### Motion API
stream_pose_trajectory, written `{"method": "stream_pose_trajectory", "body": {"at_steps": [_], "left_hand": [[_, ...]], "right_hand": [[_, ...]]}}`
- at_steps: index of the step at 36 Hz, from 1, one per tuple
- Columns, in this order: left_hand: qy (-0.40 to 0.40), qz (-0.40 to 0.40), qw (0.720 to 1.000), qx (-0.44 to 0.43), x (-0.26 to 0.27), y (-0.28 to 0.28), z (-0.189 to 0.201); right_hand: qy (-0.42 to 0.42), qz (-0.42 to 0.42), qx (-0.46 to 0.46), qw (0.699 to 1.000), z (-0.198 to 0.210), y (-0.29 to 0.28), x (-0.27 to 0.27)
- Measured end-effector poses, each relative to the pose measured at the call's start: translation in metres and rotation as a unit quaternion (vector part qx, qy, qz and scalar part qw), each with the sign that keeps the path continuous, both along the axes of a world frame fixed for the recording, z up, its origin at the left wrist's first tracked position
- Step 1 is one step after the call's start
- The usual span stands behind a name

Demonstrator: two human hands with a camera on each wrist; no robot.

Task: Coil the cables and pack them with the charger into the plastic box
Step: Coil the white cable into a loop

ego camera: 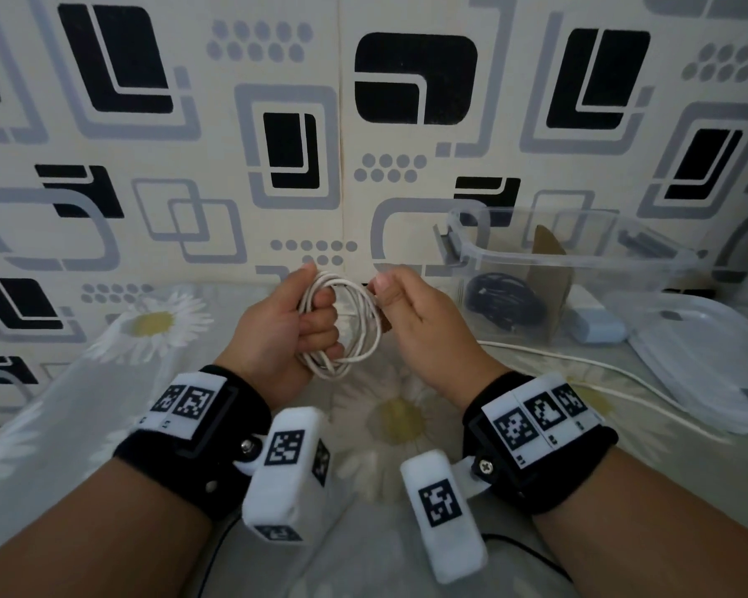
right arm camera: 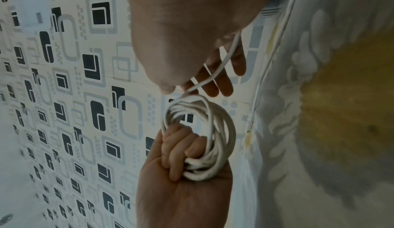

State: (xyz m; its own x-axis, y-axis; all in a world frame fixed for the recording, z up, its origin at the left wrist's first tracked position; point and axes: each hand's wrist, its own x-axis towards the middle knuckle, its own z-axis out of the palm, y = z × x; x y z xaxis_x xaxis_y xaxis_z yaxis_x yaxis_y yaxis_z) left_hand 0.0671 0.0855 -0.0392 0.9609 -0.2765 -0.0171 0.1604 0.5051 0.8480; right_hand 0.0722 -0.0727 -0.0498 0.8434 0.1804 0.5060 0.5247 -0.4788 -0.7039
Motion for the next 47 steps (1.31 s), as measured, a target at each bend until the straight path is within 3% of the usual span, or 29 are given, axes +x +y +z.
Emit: {"method": "stream_pose_trajectory", "body": {"at_steps": [6,15,25,29,33,37,47], "left_hand": [[0.024,0.054,0.993,-0.098,0.009,0.020,0.005],[0.056,0.156,0.957,-0.238,0.021,0.056,0.003],[0.064,0.186,0.948,-0.248,0.025,0.054,-0.001],[0.046,0.137,0.956,-0.255,0.025,0.054,-0.004],[-0.022,0.062,0.970,-0.235,0.019,0.049,-0.003],[-0.068,0.038,0.986,-0.148,0.015,0.036,-0.001],[-0.133,0.014,0.989,0.064,0.005,0.012,-0.003]], "right_hand": [[0.044,-0.021,-0.053,0.997,0.003,-0.010,0.001],[0.116,0.011,-0.121,0.986,-0.007,-0.015,0.009],[0.150,0.158,-0.159,0.963,-0.003,-0.013,0.000],[0.134,0.186,-0.214,0.950,0.000,-0.012,0.000],[0.111,0.195,-0.244,0.944,0.002,-0.010,-0.001],[0.073,0.204,-0.236,0.947,0.002,-0.008,-0.002],[-0.032,0.213,-0.100,0.971,0.005,-0.002,-0.006]]}}
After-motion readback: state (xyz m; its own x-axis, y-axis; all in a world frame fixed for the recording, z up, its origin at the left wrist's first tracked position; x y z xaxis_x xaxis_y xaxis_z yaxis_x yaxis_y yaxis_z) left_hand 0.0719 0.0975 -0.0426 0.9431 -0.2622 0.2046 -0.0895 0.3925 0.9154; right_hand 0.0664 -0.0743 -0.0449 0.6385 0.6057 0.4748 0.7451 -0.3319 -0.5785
